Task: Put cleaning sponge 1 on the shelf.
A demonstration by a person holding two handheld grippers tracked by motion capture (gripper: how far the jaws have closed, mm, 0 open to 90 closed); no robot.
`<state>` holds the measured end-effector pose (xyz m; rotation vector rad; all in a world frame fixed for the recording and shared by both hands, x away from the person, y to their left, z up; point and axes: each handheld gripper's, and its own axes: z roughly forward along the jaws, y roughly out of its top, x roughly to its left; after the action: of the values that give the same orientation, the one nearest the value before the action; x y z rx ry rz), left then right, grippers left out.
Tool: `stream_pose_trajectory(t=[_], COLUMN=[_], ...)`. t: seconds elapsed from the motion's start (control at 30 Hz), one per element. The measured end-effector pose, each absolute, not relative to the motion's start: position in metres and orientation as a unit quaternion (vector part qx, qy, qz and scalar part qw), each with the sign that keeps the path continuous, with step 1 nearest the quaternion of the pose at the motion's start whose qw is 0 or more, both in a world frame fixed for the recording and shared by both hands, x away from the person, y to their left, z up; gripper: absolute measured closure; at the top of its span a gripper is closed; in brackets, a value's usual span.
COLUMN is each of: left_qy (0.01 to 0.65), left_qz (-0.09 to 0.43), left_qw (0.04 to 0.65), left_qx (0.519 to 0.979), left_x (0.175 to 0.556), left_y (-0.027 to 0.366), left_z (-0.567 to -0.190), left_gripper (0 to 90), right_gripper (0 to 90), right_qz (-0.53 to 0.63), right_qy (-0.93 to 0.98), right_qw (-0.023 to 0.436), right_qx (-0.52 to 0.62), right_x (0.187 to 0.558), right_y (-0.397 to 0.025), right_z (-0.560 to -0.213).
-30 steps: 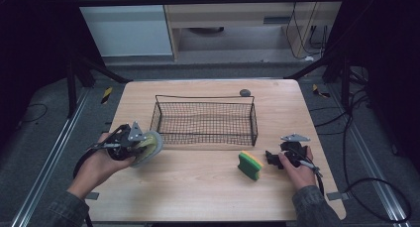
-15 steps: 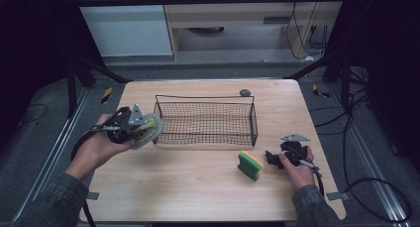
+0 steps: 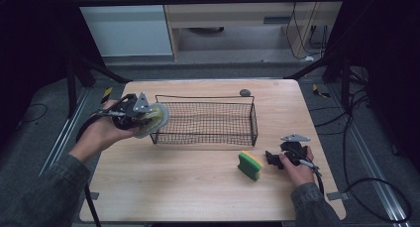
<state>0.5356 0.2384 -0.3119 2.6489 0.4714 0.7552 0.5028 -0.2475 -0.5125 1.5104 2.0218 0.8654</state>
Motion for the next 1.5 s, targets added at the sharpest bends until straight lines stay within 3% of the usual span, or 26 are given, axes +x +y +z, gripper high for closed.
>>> stream_pose_trajectory(t=[0.33,0.83,1.5], left_qy=[0.114,0.090,0.068], left_qz=[0.258,0.305,0.307], left_qw=[0.168,0.145,0.152], left_qx=[0.945,0.937,0.937], left_x=[0.555,0.559,0.576], left_y=[0.218,0.189,0.178], left_z=[-0.309,-0.305,-0.299], left_gripper=[70.3,70.3,70.2], right_gripper=[0.6,0.4,0.6], right_qz=[0.311,0.314,0.313], right_qy=[0.736,0.739,0.737], right_qw=[0.241,0.235,0.237], right_qx=[0.550,0.547,0.550], right_x=[0.501,0.501,0.500], right_y=[-0.247,-0.248,-0.247], right_z=[-0.513,-0.513,-0.513])
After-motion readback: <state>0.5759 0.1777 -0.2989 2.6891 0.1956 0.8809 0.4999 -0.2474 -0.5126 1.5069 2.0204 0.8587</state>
